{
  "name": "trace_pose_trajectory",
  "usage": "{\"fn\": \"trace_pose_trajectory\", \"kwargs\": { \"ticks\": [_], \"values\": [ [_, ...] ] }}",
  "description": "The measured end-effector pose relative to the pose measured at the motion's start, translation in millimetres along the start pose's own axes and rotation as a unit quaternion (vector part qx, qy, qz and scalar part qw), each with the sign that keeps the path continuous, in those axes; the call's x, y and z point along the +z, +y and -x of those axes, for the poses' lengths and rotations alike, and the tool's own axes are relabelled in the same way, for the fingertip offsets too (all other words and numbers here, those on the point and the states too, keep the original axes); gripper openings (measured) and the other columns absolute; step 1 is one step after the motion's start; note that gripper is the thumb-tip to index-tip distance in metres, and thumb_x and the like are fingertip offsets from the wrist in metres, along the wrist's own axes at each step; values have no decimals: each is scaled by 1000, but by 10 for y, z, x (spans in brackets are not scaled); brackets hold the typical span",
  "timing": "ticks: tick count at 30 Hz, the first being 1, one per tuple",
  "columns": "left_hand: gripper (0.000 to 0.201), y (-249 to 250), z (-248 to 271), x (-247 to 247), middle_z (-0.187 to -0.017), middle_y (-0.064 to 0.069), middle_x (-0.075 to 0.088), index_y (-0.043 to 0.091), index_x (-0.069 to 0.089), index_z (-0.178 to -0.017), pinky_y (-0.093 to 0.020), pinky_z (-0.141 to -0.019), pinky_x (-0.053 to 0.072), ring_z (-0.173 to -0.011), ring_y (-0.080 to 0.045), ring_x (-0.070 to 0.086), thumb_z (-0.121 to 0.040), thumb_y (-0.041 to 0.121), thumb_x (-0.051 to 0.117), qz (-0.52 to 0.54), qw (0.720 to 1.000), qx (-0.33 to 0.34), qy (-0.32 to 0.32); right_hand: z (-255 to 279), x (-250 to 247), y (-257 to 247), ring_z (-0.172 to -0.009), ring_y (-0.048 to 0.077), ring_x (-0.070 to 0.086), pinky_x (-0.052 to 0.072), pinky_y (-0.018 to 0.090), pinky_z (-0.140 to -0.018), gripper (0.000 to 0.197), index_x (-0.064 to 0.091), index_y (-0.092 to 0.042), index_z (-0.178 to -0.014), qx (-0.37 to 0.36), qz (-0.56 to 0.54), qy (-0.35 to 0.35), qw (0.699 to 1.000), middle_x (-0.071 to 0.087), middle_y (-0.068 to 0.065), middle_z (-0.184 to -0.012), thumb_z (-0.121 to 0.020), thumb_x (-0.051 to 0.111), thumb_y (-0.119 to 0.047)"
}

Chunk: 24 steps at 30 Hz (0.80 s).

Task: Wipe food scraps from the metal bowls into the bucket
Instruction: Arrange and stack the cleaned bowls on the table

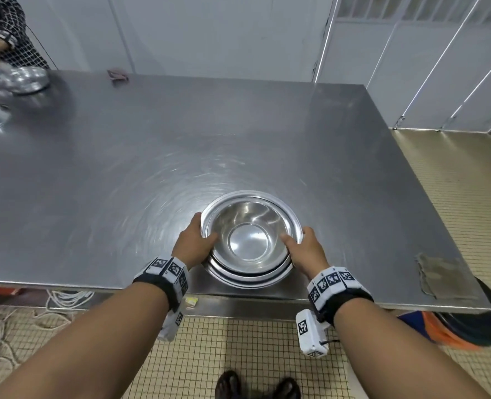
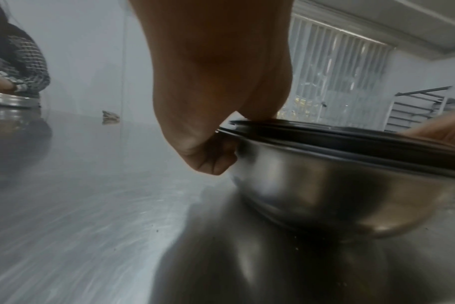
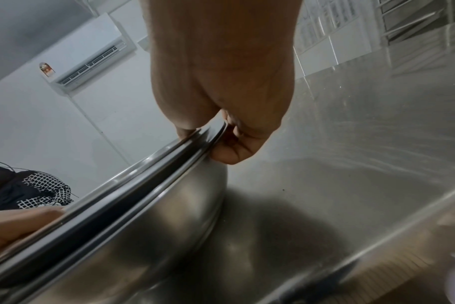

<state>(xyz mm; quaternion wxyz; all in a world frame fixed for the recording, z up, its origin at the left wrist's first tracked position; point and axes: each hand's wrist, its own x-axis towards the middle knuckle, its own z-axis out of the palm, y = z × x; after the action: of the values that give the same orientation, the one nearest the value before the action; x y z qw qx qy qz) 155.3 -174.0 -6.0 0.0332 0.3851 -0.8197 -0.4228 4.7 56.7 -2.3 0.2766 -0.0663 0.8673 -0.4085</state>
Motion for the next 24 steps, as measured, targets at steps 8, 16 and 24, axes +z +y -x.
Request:
{"fn": "trace_pose_trajectory", "kwargs": {
  "ticks": [8,16,24],
  "values": [
    [55,-46,-25,-10,-106,2,70,31,51,-132,-45,-82,60,-92,-23,71,-87,58,62,66,998,-14,9,56,19,8,-112,25,59,49,39,-98,64,41,-19,-144,12,4,16,1000,58,1,-128,-96,58,-58],
    [58,31,23,32,-82,-13,71,19,44,-133,-38,-61,58,-63,-25,66,-87,39,74,144,986,-59,-50,170,-135,167,-90,20,65,56,40,-78,49,42,-21,-132,46,0,28,999,62,4,-109,-96,57,-51],
    [34,246,390,317,-84,-14,70,25,52,-120,-40,-58,58,-59,-25,65,-92,23,71,141,985,-19,-98,336,-524,517,-89,19,63,55,42,-85,43,50,-21,-116,36,29,49,998,64,2,-104,-96,52,-59]
  ]
}}
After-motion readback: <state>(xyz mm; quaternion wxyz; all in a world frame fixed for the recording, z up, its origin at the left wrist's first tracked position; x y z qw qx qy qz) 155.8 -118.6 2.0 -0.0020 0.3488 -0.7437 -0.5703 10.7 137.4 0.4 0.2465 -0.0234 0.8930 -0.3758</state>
